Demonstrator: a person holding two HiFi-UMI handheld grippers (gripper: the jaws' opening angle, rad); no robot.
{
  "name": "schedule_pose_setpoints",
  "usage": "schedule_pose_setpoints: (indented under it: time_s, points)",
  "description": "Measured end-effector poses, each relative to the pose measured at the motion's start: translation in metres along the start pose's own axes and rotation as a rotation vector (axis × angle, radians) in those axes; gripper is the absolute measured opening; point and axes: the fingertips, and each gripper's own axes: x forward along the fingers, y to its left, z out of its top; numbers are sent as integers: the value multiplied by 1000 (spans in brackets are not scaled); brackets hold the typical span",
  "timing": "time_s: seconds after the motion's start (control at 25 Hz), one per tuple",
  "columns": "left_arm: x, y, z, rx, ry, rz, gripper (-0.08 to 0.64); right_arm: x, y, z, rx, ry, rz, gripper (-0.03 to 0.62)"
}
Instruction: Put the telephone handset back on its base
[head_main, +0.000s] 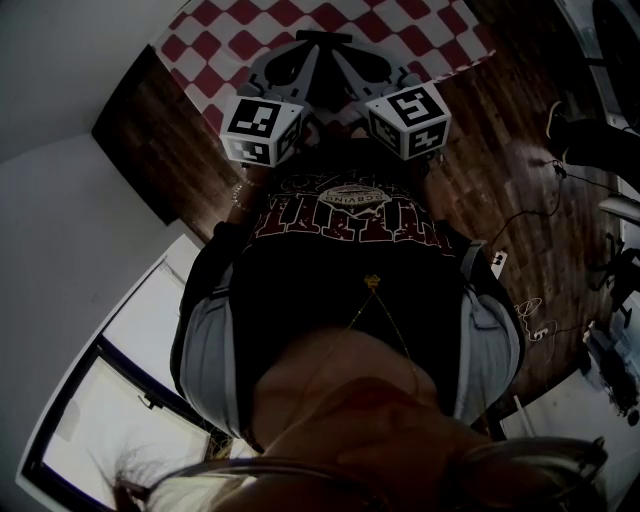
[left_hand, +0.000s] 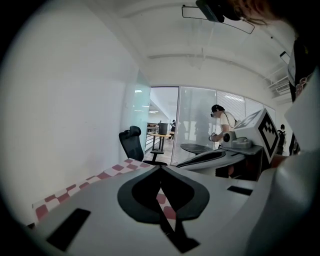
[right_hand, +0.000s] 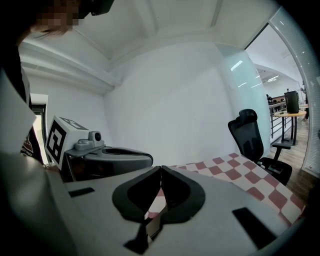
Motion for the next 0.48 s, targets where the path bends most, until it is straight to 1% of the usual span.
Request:
schedule_pose_setpoints:
  time_s: [0.28, 0.48]
  points:
    - [-3, 1, -2, 0, 3, 2, 11, 1, 3, -4, -3, 7, 0, 20]
    - [-8, 0, -2, 2, -10, -5, 11, 1, 10, -4, -6, 9, -2, 20]
